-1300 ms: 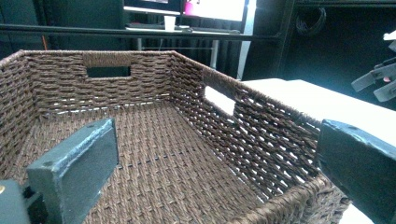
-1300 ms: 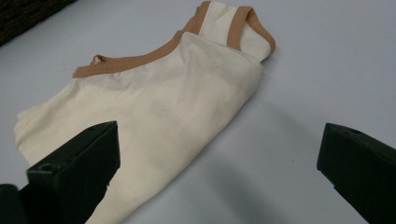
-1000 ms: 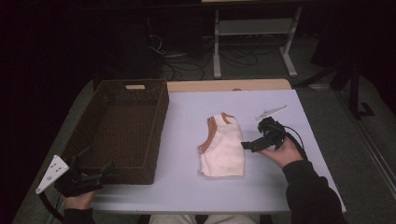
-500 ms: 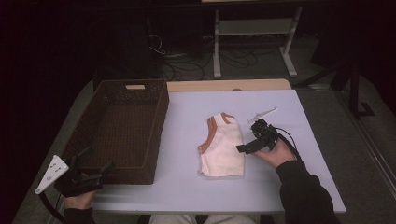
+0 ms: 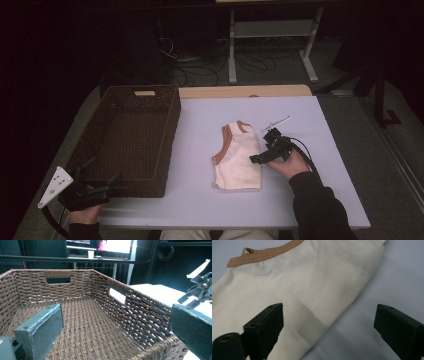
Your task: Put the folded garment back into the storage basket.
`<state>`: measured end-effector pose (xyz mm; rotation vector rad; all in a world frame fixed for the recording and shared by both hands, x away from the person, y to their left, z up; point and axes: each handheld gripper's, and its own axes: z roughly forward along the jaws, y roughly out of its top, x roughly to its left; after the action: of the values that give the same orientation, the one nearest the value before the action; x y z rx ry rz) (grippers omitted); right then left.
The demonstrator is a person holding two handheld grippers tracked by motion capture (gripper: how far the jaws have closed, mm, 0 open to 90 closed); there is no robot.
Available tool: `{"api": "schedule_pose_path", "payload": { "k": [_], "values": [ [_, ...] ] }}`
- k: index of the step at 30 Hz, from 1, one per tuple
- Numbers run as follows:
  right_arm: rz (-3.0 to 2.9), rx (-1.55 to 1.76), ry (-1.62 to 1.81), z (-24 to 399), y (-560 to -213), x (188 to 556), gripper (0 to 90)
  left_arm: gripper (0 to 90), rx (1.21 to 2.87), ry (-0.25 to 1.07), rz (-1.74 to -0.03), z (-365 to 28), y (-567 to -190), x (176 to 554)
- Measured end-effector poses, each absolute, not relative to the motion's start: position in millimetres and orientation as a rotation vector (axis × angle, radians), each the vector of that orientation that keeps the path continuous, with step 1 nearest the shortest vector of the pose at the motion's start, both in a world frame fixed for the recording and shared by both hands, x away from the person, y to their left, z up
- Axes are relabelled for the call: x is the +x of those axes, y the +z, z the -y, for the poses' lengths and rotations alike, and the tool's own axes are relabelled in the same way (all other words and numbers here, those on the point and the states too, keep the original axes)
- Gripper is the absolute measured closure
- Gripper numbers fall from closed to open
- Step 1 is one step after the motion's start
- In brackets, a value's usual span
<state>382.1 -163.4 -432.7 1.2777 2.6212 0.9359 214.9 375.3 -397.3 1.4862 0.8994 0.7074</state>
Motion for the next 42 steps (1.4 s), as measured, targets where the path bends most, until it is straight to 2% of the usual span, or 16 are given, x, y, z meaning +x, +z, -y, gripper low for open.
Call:
{"api": "schedule_pose_path", "payload": {
  "k": [18, 27, 37, 42],
  "values": [
    [-2.595, 1.304, 0.915, 160, -439, 384, 20.0, 0.0, 1.485, 0.707, -0.899, -376, -397, 215],
    [-2.565, 1.303, 0.922, 153, -440, 381, 35.2, 0.0, 1.483, 0.707, -0.899, -376, -397, 215],
    [-2.526, 1.291, 0.93, 144, -441, 376, 47.8, 0.0, 1.483, 0.709, -0.899, -376, -397, 215],
    [-2.479, 1.312, 0.926, 143, -441, 373, 63.2, 0.0, 1.482, 0.709, -0.899, -376, -397, 215]
  ]
}}
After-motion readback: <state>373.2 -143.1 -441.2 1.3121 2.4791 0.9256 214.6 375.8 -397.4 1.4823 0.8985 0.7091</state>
